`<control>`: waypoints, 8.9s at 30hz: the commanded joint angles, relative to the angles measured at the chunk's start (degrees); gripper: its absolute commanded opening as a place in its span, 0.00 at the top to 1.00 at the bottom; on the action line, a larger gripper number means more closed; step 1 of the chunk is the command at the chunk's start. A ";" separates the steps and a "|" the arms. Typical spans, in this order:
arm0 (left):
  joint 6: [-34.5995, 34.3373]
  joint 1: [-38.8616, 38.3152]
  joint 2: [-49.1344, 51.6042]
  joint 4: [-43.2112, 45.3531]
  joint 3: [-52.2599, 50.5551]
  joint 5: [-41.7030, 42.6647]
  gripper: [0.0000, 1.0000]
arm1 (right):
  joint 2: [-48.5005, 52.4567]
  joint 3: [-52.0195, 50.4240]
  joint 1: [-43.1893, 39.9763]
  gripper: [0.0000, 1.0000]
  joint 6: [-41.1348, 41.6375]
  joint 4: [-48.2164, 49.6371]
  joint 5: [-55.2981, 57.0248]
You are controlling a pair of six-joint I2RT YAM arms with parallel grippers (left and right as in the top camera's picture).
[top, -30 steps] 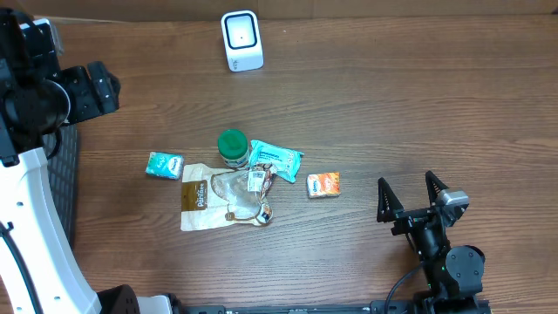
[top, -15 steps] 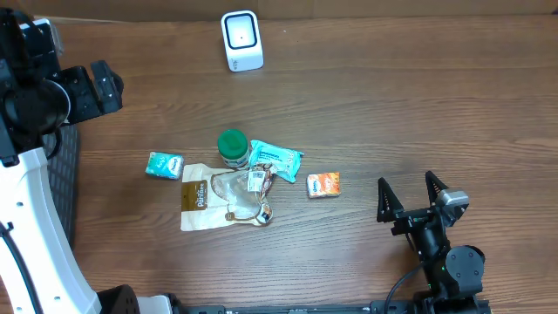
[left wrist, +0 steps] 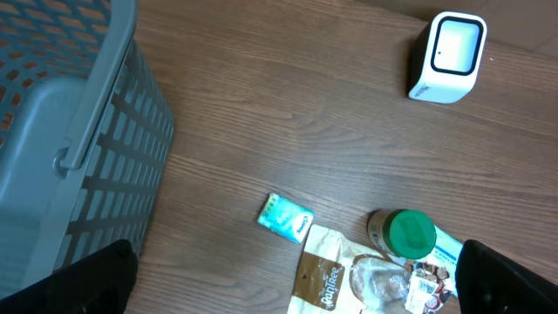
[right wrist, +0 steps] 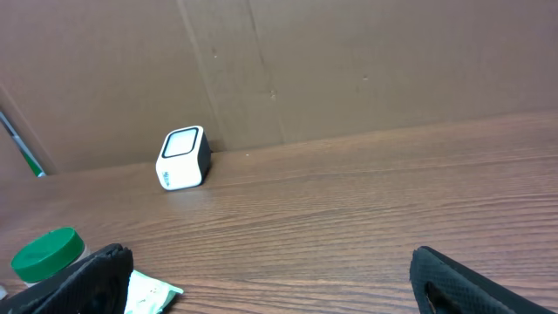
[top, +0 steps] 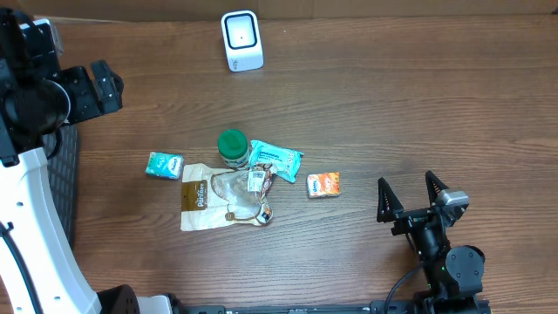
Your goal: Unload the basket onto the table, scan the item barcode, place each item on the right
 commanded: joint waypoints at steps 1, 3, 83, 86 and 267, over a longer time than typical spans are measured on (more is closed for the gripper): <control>0.55 0.09 -0.11 0.04 0.68 0.90 0.00 | -0.68 -0.59 0.28 0.00 -0.09 0.22 -0.07; 0.55 0.11 -0.13 0.04 0.68 0.90 0.00 | -0.68 -0.59 0.28 0.00 -0.09 0.22 -0.07; 7.67 18.43 5.51 1.77 0.68 -0.66 0.00 | -0.68 -0.59 0.28 0.00 -0.09 0.22 -0.07; 7.67 18.45 5.51 1.75 0.68 -0.66 0.00 | -0.68 -0.59 0.28 0.00 -0.09 0.22 -0.07; 7.67 18.45 5.51 1.66 0.68 -0.68 0.00 | 101.29 75.76 -1.36 0.66 11.34 -57.70 0.61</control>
